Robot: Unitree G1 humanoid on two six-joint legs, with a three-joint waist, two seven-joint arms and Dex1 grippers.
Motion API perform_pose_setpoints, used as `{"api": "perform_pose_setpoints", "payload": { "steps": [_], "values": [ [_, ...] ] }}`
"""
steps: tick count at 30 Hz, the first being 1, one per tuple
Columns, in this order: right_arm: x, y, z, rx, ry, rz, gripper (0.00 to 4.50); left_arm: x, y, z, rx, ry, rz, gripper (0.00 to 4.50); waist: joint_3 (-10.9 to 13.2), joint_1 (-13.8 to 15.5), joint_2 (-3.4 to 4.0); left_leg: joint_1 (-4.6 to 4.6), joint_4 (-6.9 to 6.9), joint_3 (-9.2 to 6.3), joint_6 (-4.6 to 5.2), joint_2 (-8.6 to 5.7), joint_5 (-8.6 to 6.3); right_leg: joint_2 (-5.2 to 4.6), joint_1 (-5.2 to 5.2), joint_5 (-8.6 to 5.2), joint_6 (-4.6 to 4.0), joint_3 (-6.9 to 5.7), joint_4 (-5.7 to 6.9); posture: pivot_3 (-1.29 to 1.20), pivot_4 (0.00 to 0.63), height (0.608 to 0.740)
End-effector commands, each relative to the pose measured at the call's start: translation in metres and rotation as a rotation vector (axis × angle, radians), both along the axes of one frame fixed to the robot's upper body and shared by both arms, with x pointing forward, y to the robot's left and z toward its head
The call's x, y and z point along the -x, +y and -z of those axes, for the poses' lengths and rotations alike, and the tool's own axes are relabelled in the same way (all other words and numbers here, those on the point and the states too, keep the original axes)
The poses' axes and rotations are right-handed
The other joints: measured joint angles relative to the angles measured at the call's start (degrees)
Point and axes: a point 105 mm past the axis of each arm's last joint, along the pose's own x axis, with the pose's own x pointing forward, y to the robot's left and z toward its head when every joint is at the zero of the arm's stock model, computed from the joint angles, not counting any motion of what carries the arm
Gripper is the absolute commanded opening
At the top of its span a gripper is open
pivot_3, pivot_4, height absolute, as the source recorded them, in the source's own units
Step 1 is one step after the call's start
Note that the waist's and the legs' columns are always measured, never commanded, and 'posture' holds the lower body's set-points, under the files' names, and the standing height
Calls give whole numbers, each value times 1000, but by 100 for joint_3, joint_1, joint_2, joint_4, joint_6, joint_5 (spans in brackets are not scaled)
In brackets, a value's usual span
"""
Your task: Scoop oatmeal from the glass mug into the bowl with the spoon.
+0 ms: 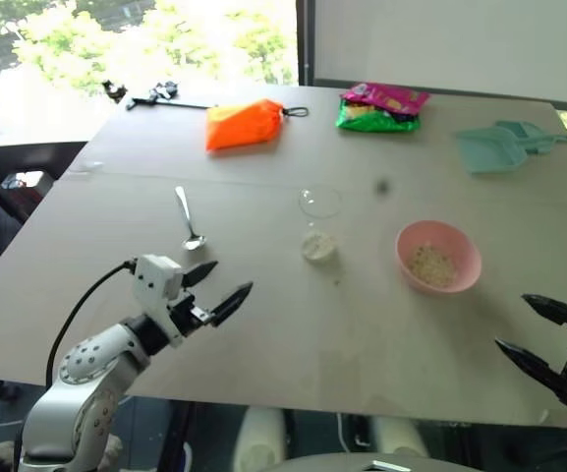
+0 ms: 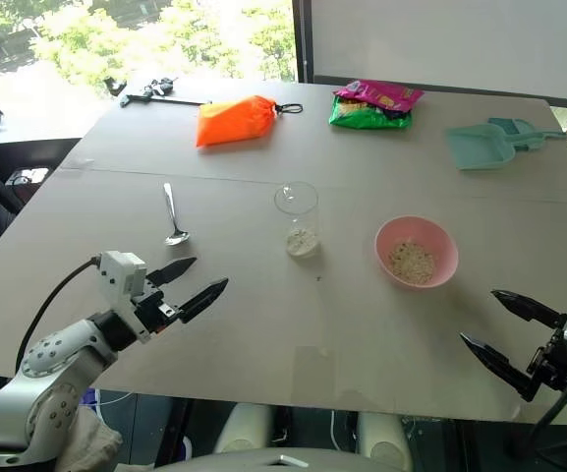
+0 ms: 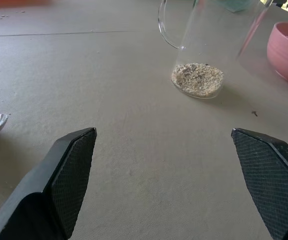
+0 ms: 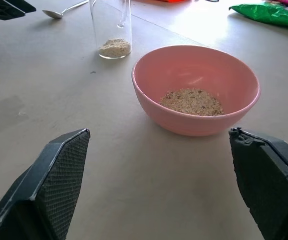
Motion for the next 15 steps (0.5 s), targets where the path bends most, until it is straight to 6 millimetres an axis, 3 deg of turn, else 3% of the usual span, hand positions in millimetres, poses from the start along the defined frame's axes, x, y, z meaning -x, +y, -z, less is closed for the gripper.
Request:
{"api": "perform_pose_setpoints", "payload": {
  "steps": [1, 7, 11, 15],
  "values": [
    [-2, -2, -4, -11, -39, 25, 4500, -3, -1, -10, 4, -54, 12, 4487, 0, 0, 0, 0, 0, 0, 0, 0, 0, 0, 0, 0, 0, 0, 0, 0, 150, 740],
    [-26, -12, -16, -2, -97, 198, 4500, -13, -1, -15, 16, -82, 6, 4487, -4, -9, 4, 1, 4, 4, 0, 0, 0, 0, 1, 1, 0, 3, 5, 0, 150, 740],
    [-29, -12, -19, 47, -80, 165, 4500, -18, 0, -16, -15, -102, -16, 4487, -4, -3, 4, 0, 2, 2, 0, -2, 0, 1, 1, 1, 0, 2, 4, 0, 150, 740],
    [-29, 7, -38, -10, -91, 55, 4500, -33, 12, -29, -12, -142, -134, 4487, -5, 1, 3, 1, 4, -1, 0, -2, 1, 1, 3, 2, 1, 0, 6, 0, 150, 740]
  ]
}}
